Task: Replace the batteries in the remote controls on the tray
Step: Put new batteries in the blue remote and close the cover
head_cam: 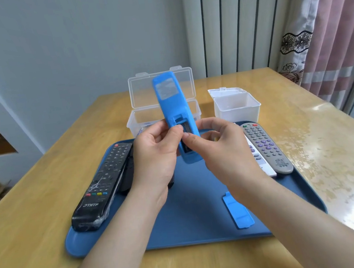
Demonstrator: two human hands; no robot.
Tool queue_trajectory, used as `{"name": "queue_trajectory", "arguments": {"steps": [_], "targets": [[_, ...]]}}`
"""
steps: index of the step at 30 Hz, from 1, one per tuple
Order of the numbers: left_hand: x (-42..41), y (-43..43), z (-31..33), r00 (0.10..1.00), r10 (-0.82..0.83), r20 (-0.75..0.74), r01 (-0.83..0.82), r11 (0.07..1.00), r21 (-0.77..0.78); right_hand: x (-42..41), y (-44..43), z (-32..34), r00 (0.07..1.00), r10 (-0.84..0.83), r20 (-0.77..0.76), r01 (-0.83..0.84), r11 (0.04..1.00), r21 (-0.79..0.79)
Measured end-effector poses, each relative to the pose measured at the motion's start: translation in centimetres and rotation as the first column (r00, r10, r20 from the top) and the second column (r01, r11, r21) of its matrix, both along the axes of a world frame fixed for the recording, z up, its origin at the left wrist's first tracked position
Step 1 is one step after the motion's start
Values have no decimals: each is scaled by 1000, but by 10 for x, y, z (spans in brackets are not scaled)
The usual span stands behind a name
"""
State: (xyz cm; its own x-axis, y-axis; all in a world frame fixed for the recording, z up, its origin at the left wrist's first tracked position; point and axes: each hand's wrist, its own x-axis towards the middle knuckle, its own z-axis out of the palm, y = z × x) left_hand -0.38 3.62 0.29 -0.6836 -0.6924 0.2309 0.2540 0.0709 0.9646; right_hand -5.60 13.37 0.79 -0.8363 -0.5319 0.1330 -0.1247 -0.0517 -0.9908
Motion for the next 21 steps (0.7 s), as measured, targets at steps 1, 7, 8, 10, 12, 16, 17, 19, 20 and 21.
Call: {"name": "queue_trajectory", "arguments": {"steps": [1,7,8,10,12,16,17,19,20,21], "targets": [[1,1,1,1000,-28,8,28,1000,9,-1,0,1,999,37,38,-38,999,14],[2,3,5,999,-29,42,14,948,319,-24,9,10,839,225,496,-75,949,-305],[3,1,5,998,-37,47,16,928,372,-27,12,10,825,272,495,-90,929,-359],[4,-2,6,996,-57,64,27,915,403,-28,16,8,819,347,458,-133,890,-437],[5,-2,6,990,-95,103,52,931,361,-27,16,7,846,357,396,-158,877,-454],[2,4,2,961,-199,192,139,948,287,-25,14,5,966,185,178,-104,917,-386],[1,6,2,952,-224,208,160,945,286,-25,14,4,982,140,129,-84,927,-367],[2,8,2,941,-264,210,195,934,299,-20,12,4,995,84,45,-66,946,-319],[2,9,2,941,-274,200,206,929,307,-18,11,4,997,71,8,-66,953,-296],[2,8,2,942,-279,188,212,926,313,-16,11,3,998,68,-15,-70,957,-283]]}}
